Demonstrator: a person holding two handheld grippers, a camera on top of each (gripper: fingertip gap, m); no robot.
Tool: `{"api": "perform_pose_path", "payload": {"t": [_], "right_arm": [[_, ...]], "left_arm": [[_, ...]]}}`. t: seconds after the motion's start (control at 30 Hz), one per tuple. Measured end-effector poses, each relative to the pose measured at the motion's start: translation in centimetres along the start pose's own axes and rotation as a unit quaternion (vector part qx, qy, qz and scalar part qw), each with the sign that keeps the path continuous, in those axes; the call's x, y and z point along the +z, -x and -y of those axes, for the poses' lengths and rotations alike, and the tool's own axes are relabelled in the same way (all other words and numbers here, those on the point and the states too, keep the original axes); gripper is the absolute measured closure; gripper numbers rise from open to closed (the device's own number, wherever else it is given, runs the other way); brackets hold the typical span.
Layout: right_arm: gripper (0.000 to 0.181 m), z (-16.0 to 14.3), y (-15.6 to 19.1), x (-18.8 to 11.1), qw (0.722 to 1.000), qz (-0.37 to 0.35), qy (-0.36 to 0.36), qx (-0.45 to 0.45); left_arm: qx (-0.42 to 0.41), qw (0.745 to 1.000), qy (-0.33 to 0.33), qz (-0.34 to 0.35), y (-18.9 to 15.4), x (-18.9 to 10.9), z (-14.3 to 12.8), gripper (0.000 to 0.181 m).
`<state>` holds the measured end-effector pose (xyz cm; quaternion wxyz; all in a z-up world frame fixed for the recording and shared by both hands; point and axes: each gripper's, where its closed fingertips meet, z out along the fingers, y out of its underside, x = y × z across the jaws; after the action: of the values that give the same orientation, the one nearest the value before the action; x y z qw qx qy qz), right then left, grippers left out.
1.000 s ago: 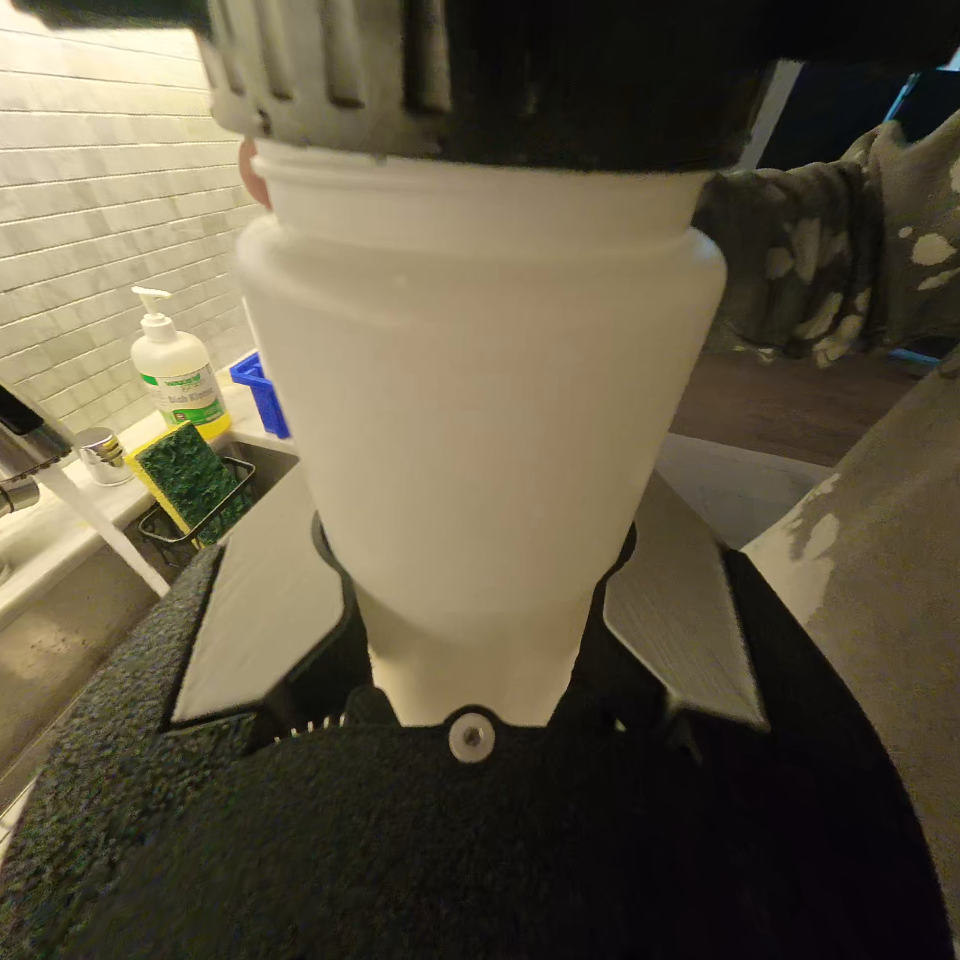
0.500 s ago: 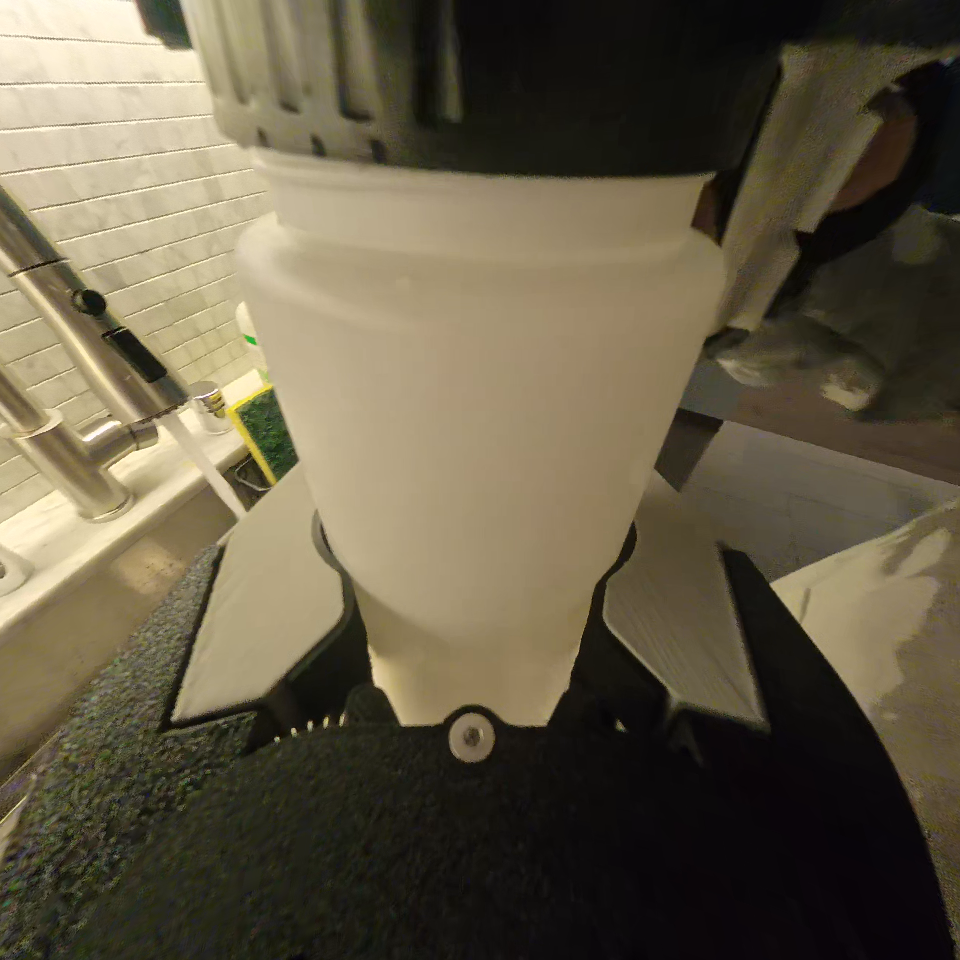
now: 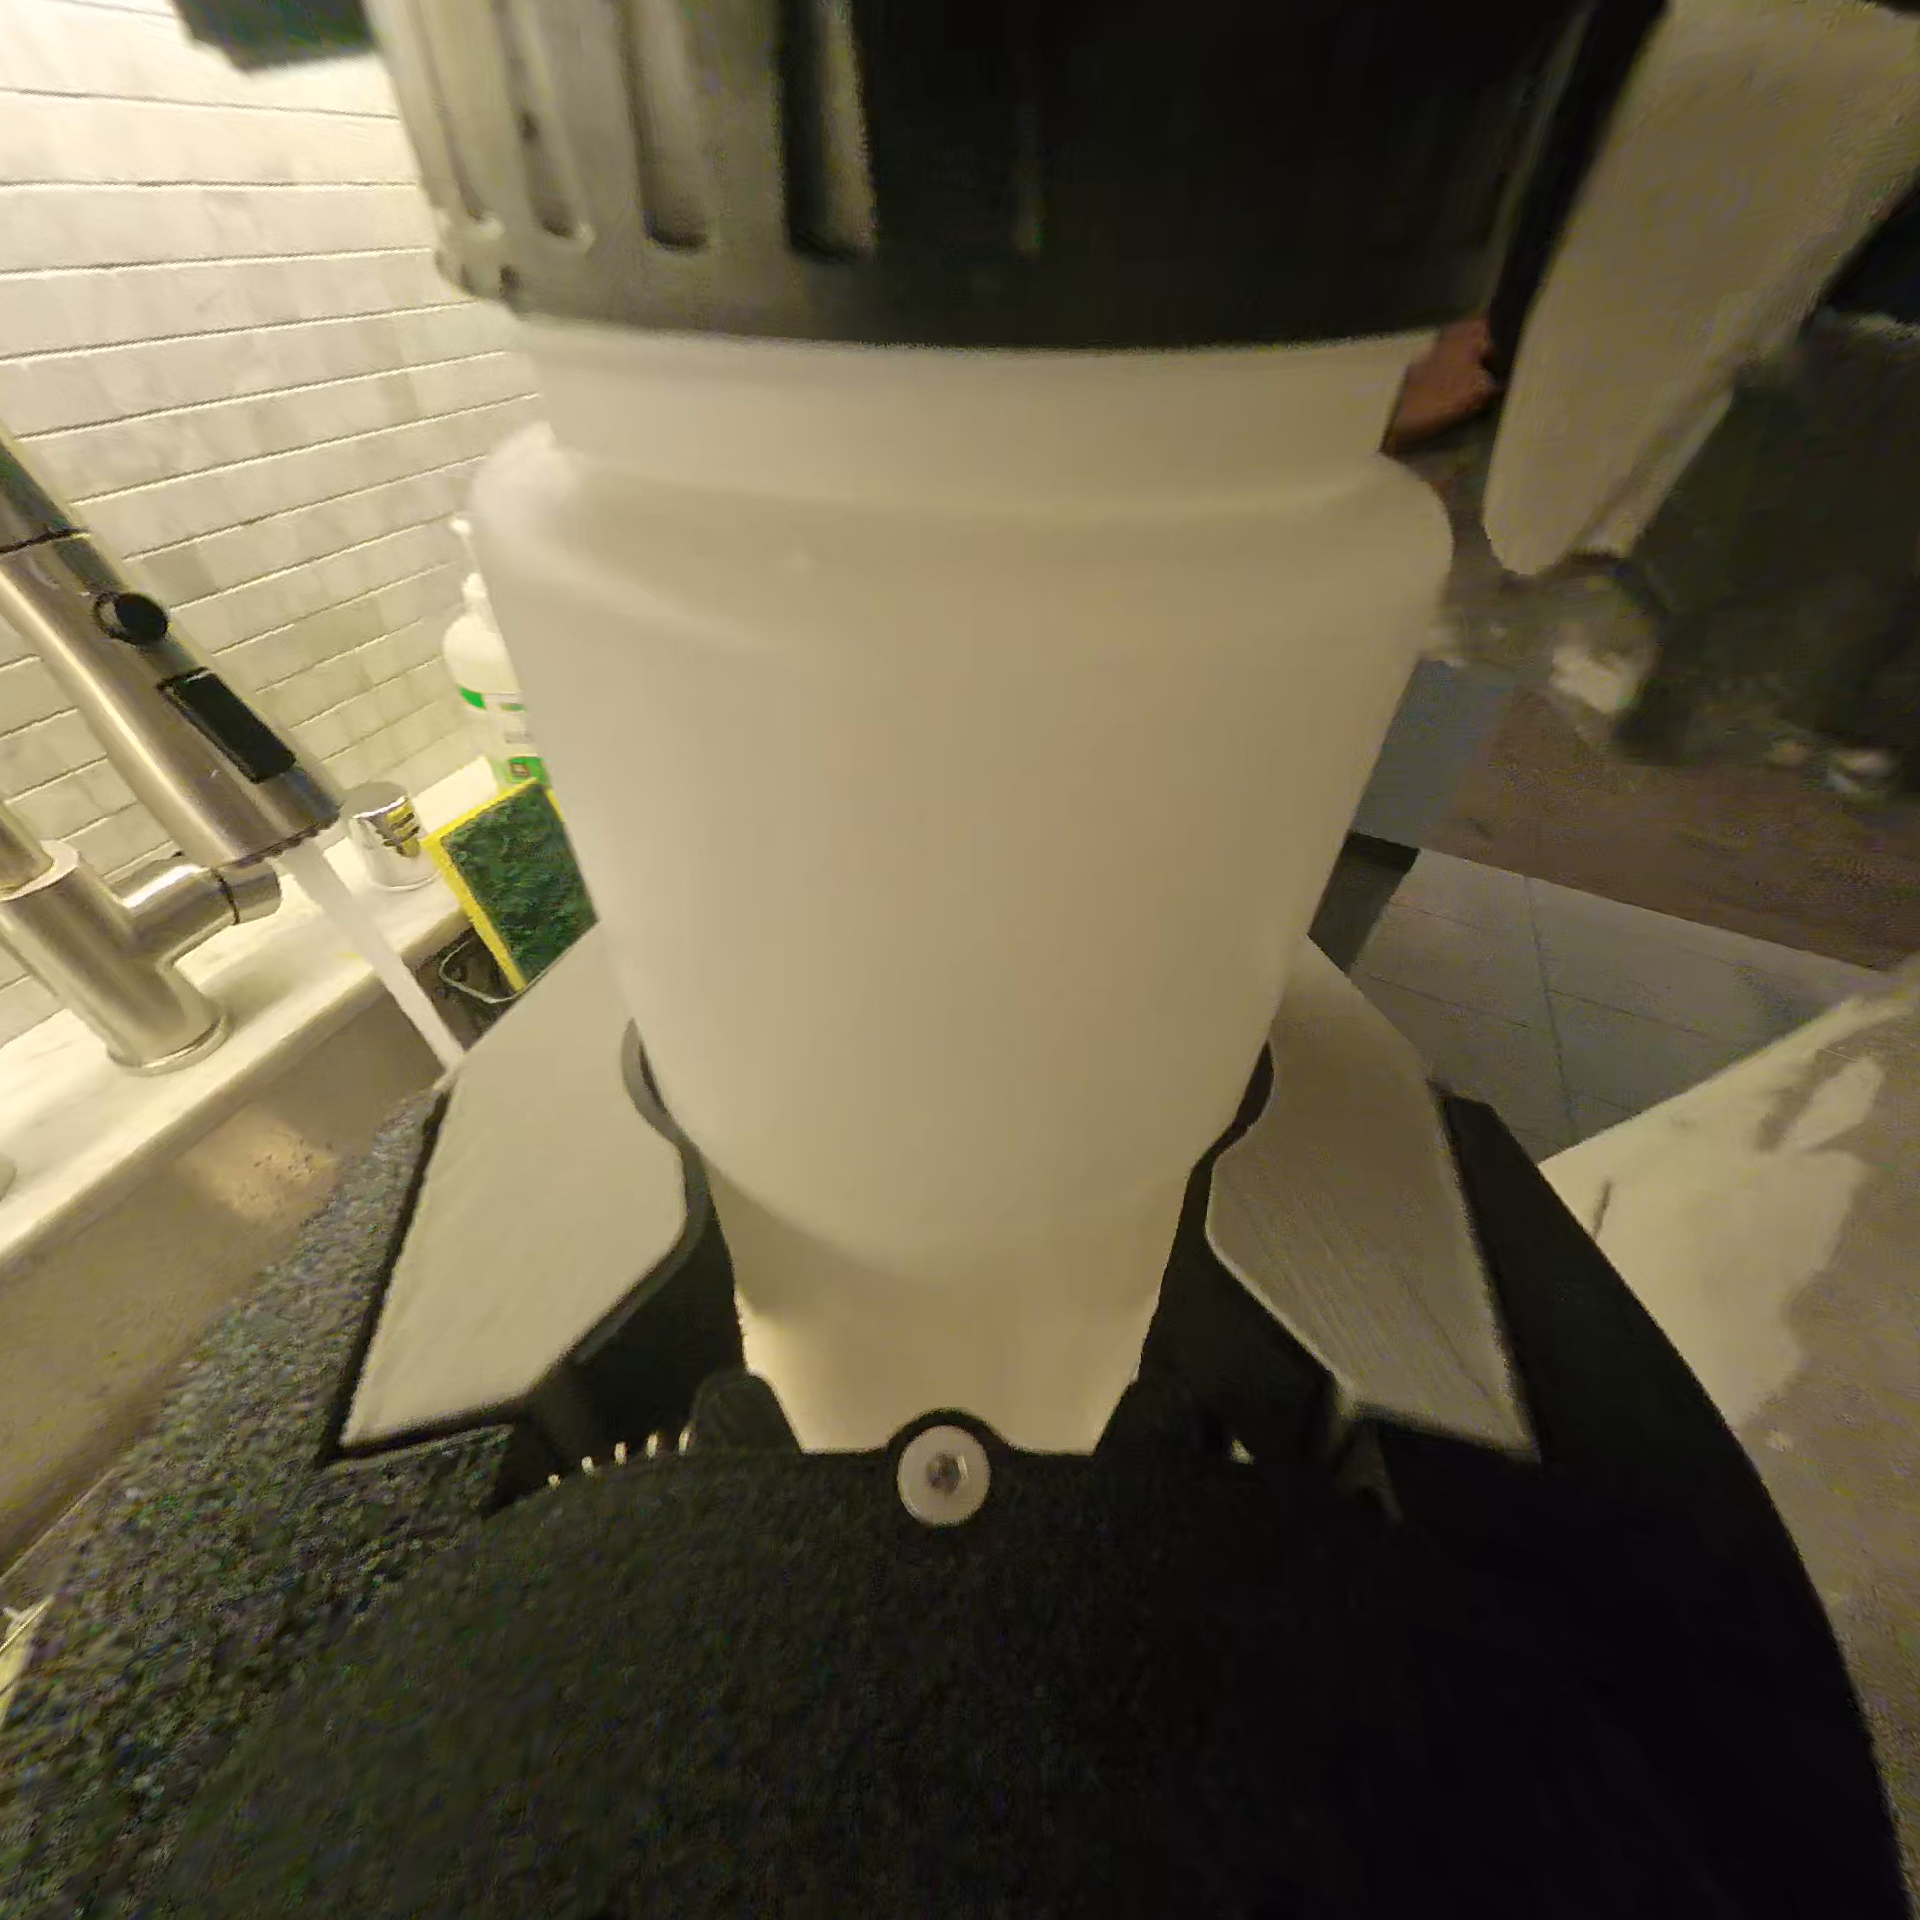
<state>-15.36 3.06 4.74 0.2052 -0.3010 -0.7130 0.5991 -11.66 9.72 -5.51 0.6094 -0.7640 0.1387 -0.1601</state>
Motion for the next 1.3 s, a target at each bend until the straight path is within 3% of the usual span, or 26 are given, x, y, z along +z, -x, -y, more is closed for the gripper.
{"api": "perform_pose_path", "payload": {"t": [0.13,0.23,0.37,0.5,0.57,0.67,0.83,0.97,1.13,1.3], "right_arm": [[0.104,-0.4,-0.3,0.1,0.999,0.047,0.007,0.013],[0.103,0.1,-0.9,0.4,0.998,0.003,-0.052,0.026],[0.104,0.1,-2.8,0.6,0.983,-0.159,-0.083,0.032],[0.104,-0.5,-5.0,0.1,0.93,-0.352,-0.092,0.041],[0.102,-0.5,-5.3,0.2,0.924,-0.375,-0.079,0.02],[0.095,0.3,-5.0,0.1,0.953,-0.296,-0.059,0.008],[0.089,1.6,-3.3,-0.2,0.996,-0.076,-0.029,0.039],[0.096,1.1,-2.4,0.3,0.999,0.029,0.011,0.035],[0.104,1.5,-1.5,-0.5,0.995,0.088,-0.034,0.036],[0.104,2.6,0.6,-1.9,0.978,0.197,-0.057,0.042]], "left_arm": [[0.004,1.0,0.002,-0.008,-0.6,0.0,0.2,0.079],[-0.011,1.0,-0.001,-0.005,-0.5,-0.2,0.4,0.079],[-0.021,0.999,0.004,0.033,0.8,-0.2,0.0,0.079],[-0.021,0.997,0.009,0.073,2.5,-0.1,-0.3,0.079],[-0.026,0.997,0.004,0.072,2.7,0.0,-0.3,0.079],[-0.033,0.998,-0.005,0.056,2.6,-0.1,0.3,0.079],[-0.02,0.999,-0.002,0.035,2.4,-0.4,1.1,0.079],[-0.011,1.0,0.016,0.014,1.9,-0.3,1.4,0.079],[-0.01,0.999,0.025,-0.028,0.5,0.0,1.7,0.079],[-0.018,0.993,0.017,-0.119,-2.7,0.3,2.8,0.079]]}}
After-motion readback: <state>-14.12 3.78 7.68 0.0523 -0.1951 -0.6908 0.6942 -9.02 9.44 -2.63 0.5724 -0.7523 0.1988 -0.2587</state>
